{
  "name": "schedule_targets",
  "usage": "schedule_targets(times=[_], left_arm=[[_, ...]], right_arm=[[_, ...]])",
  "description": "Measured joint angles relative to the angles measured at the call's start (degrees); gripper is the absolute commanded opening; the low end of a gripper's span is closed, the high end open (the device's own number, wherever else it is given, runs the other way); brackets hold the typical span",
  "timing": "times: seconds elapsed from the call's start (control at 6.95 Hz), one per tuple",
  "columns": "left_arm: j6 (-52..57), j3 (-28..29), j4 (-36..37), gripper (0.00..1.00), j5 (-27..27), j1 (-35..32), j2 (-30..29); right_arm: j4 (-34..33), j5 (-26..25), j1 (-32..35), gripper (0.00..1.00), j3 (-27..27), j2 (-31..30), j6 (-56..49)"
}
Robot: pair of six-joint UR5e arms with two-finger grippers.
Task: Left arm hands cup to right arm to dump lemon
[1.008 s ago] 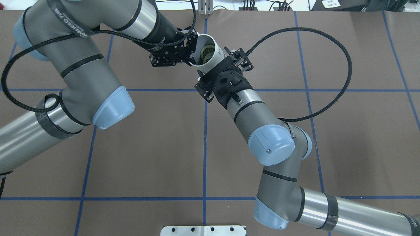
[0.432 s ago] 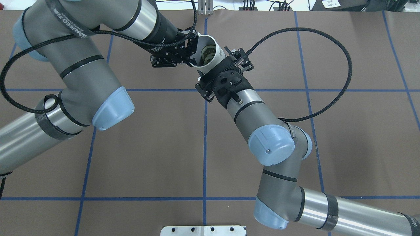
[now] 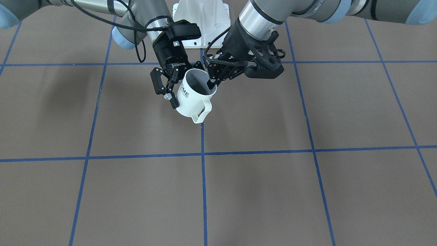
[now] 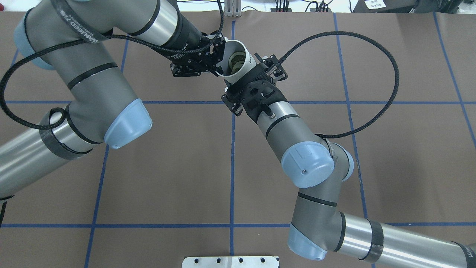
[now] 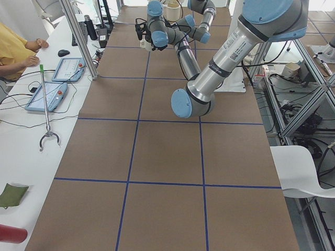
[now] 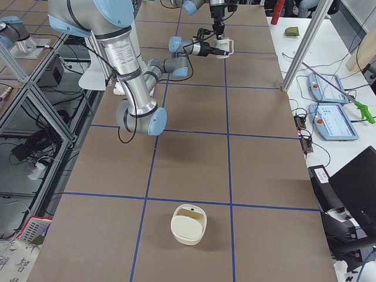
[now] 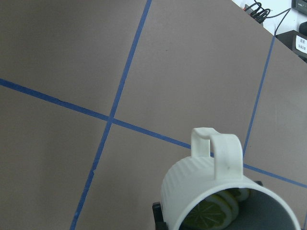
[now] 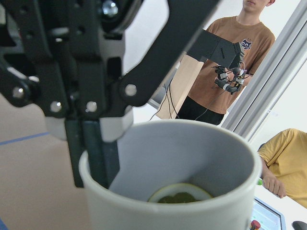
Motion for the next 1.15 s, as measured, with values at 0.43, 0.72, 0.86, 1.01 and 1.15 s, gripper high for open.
schedule_targets(times=[0.43, 0.72, 0.86, 1.01, 1.15], left_arm=[[0.5, -0.1, 0.0, 1.0, -0.1, 0.0, 0.2], [3.1, -0.2, 0.7, 1.0, -3.8, -2.1, 0.3], [6.5, -0.7, 2.3, 1.0, -7.1, -5.1, 1.2], [11.5, -1.8, 4.1, 1.0, -9.8, -8.4, 3.3], [17.7, -3.1, 6.4, 1.0, -11.2, -11.3, 5.9]], right_arm=[[-0.4, 0.0, -0.2, 0.0, 0.0, -1.5, 2.7], [-0.3, 0.4, -0.3, 0.0, 0.1, -3.2, 11.6], [-0.3, 0.5, -0.3, 0.0, 0.1, -3.7, 13.7], [-0.5, 1.0, -0.2, 0.0, 0.1, -4.0, 14.7], [-1.7, 1.8, 0.2, 0.0, 0.2, -4.2, 16.1]])
